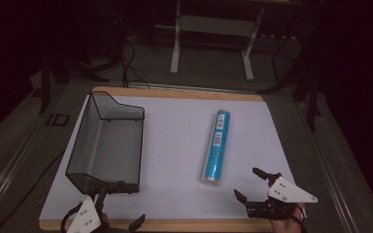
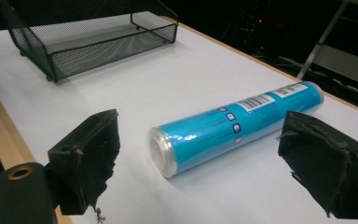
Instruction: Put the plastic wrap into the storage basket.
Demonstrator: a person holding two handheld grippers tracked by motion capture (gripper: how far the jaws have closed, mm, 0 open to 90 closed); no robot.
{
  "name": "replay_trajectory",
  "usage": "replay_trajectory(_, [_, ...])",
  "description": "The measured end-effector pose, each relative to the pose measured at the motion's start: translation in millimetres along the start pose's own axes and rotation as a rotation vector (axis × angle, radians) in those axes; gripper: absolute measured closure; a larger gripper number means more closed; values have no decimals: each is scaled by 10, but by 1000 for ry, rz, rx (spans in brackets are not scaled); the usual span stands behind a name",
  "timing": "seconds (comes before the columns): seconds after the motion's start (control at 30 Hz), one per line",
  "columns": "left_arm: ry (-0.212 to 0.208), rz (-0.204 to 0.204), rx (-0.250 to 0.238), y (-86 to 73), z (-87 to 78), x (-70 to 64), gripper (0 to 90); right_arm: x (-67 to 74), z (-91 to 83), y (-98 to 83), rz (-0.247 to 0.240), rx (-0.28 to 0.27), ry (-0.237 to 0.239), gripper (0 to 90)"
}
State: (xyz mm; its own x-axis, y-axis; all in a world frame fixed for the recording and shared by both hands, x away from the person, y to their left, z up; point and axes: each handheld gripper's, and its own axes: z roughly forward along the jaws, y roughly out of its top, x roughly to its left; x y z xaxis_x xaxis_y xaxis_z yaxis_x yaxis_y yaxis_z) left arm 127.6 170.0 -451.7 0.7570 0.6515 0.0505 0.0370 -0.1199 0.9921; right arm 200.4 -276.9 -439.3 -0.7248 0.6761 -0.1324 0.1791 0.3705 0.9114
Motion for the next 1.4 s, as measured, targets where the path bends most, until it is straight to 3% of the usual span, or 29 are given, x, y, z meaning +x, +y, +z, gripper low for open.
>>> replay_trajectory(0.2, [-6,-5,-1,-6,17,-8,29,87,59,181,-42,18,-8,126])
replay_trajectory(0.27, [-7,-2,0,-7,21,-14,29,108,97,245,-78,28,-19,125])
replay_trajectory(0.33, [-6,0,1,-7,20,-16,28,98,127,321,-80,22,-2,123])
replay_trajectory(0.4, [-8,0,0,-8,19,-18,29,82,165,402,-82,23,-21,122])
replay_trajectory(0.77, [-8,-2,-4,-11,20,-23,29,-105,405,717,-29,17,-32,117])
replay_trajectory(1.13, [-7,-3,-7,-12,20,-26,28,-201,655,875,-16,24,-97,103])
replay_trajectory(1.33, [-5,-5,-7,-12,21,-23,28,-334,822,1000,63,41,-140,91])
replay_trajectory(1.4, [-3,-4,-6,-12,20,-25,28,-365,893,1029,100,55,-186,91])
